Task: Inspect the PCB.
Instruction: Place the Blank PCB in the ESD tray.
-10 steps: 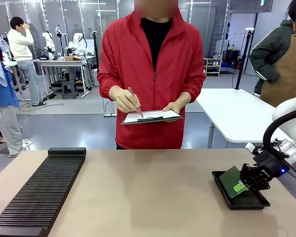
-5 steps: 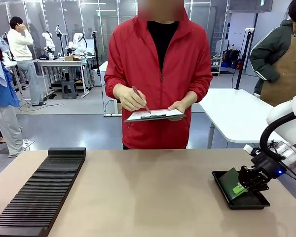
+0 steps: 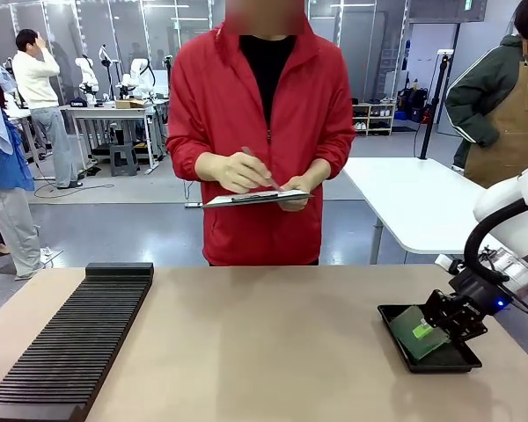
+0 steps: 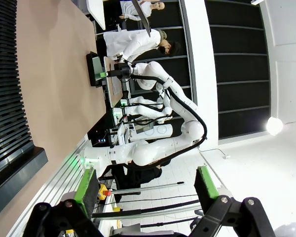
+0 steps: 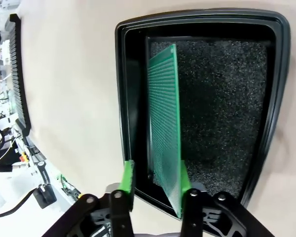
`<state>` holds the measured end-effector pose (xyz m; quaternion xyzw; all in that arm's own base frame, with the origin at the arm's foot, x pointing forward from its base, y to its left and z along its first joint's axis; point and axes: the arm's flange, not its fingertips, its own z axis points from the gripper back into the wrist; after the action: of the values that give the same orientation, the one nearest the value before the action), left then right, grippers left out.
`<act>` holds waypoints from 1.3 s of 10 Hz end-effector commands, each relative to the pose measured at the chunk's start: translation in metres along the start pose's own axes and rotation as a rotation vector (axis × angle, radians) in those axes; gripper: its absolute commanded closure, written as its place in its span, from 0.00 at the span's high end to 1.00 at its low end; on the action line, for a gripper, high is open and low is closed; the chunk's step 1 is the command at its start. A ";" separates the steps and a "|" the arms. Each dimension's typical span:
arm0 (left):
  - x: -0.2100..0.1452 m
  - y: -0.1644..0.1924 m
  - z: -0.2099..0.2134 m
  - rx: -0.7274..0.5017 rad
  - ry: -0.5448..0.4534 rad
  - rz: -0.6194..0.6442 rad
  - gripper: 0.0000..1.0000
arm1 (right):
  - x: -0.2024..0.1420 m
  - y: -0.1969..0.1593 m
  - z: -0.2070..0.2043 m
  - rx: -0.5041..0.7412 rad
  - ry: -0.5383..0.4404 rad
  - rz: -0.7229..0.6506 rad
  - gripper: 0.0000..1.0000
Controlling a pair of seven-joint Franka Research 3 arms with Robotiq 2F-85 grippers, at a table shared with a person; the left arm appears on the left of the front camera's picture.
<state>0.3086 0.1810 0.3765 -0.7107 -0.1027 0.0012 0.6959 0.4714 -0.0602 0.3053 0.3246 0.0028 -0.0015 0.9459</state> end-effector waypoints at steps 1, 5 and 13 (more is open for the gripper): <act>-0.004 -0.003 0.000 0.006 0.006 0.003 1.00 | -0.013 0.017 -0.002 -0.099 -0.012 -0.023 0.85; -0.004 -0.003 0.000 0.006 0.006 0.003 1.00 | -0.017 0.029 0.003 -0.214 -0.043 -0.062 0.89; -0.004 -0.003 0.000 0.006 0.006 0.003 1.00 | -0.019 0.043 0.022 -0.287 -0.101 -0.059 1.00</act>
<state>0.3086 0.1810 0.3765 -0.7107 -0.1027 0.0012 0.6959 0.4518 -0.0380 0.3494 0.1869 -0.0325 -0.0435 0.9809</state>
